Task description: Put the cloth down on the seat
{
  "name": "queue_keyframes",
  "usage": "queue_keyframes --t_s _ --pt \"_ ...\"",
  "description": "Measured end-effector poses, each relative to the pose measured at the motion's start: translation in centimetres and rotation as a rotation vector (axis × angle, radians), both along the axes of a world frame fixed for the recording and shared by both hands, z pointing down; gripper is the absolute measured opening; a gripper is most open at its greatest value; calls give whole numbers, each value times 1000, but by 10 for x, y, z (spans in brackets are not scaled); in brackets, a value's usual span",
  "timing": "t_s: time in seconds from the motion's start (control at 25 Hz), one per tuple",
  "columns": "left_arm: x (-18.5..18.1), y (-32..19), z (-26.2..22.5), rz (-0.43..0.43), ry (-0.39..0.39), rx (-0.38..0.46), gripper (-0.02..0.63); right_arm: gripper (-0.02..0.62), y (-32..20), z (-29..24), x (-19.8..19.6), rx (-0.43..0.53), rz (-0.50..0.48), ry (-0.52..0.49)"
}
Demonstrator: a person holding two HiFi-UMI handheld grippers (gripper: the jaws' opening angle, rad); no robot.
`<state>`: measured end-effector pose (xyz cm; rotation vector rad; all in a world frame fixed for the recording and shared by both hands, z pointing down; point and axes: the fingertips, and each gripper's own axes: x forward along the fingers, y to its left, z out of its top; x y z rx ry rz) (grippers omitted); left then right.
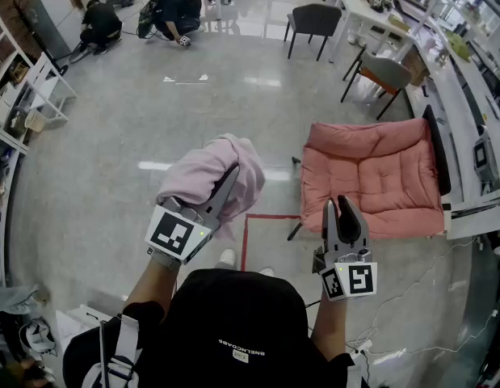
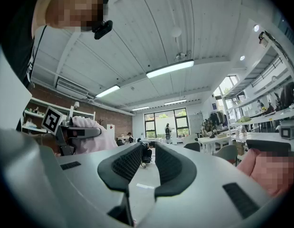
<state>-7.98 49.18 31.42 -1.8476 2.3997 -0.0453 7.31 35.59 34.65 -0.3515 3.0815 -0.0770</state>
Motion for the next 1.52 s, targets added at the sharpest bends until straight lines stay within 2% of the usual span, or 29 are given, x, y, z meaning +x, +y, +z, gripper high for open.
queue_keyframes --t_s 0.52,1.0,1.28,1.52 --pt "-62 45 15 4 43 4 89 107 44 11 -56 -10 2 23" --pt "-110 68 35 76 87 2 89 107 62 35 -84 -68 123 45" --pt "-121 57 53 86 96 -20 89 107 48 56 -93 -98 142 59" --pt "-133 22 60 59 112 -31 89 107 6 66 -107 -115 125 62"
